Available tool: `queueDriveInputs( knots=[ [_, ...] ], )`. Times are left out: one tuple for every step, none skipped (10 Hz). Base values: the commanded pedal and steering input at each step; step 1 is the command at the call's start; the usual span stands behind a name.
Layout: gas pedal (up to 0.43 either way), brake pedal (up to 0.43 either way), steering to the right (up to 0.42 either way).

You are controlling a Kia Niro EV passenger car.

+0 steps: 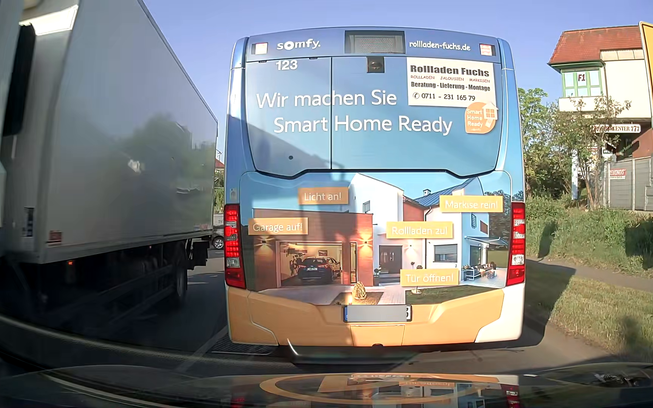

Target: Follow the waypoints while adhering to traffic rules and regulations

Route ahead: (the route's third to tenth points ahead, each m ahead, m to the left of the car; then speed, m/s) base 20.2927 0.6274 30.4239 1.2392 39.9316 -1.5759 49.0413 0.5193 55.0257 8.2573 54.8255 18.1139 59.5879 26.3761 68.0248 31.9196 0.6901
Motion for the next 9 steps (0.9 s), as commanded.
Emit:
queueDriveInputs(
  knots=[
    [0.0,0.244,-0.014],
    [0.0,0.238,-0.013],
    [0.0,0.238,-0.013],
    [0.0,0.232,-0.013],
    [0.0,0.22,-0.013],
    [0.0,0.213,-0.013],
    [0.0,0.213,-0.013],
    [0.0,0.213,-0.014],
    [0.0,0.207,-0.014]
  ],
)
